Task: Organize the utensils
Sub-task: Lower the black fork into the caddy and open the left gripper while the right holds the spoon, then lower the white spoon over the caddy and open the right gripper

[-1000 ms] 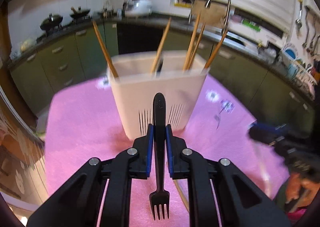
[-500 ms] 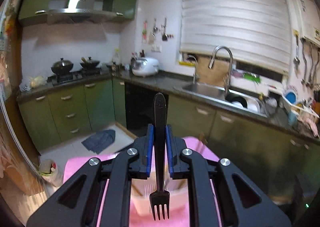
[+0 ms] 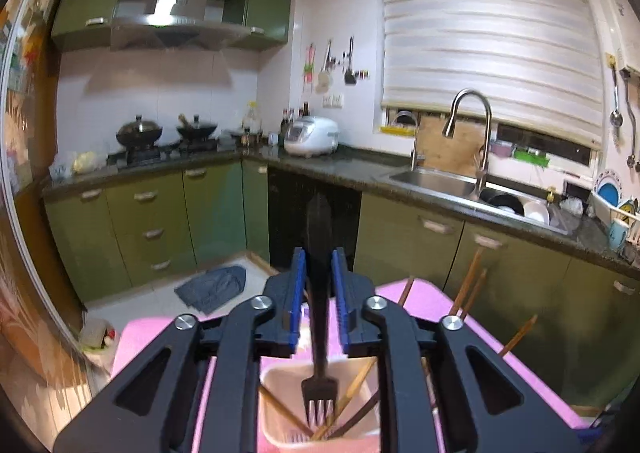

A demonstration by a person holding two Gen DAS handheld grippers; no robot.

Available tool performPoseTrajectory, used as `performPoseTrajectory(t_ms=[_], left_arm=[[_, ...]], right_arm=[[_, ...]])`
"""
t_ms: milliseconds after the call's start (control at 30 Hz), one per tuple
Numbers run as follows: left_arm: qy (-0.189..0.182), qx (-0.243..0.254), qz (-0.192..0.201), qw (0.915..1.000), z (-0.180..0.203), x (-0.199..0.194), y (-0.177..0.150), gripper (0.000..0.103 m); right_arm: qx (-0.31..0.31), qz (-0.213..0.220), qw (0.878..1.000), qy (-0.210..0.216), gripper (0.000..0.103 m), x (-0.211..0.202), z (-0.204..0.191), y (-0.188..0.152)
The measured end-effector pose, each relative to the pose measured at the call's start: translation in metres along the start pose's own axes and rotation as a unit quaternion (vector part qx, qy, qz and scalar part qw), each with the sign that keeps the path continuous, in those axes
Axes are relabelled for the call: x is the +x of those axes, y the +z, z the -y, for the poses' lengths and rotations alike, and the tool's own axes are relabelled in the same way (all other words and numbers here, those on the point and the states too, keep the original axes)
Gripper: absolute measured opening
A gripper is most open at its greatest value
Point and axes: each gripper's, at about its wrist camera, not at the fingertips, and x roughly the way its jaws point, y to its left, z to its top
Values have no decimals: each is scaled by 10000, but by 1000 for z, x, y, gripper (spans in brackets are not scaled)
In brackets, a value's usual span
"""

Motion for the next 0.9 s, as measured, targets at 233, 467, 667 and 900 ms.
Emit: performPoseTrajectory(t_ms=[233, 467, 667, 900], left_arm=[[7, -383, -12, 9993, -21, -21, -12, 34], [170, -269, 23, 9995, -33, -84, -42, 38], [76, -210, -34, 9997, -37, -120, -66, 38], [-38, -98, -47, 9999, -31, -138, -78, 39]], right_arm=[[-267, 630, 9974, 207, 13, -1, -29, 52], [-467, 1879, 9811, 61, 13, 5, -63, 116], [-622, 2694, 9600, -437, 13, 27, -72, 147], [-676, 3022, 9469, -868, 13, 75, -58, 155]])
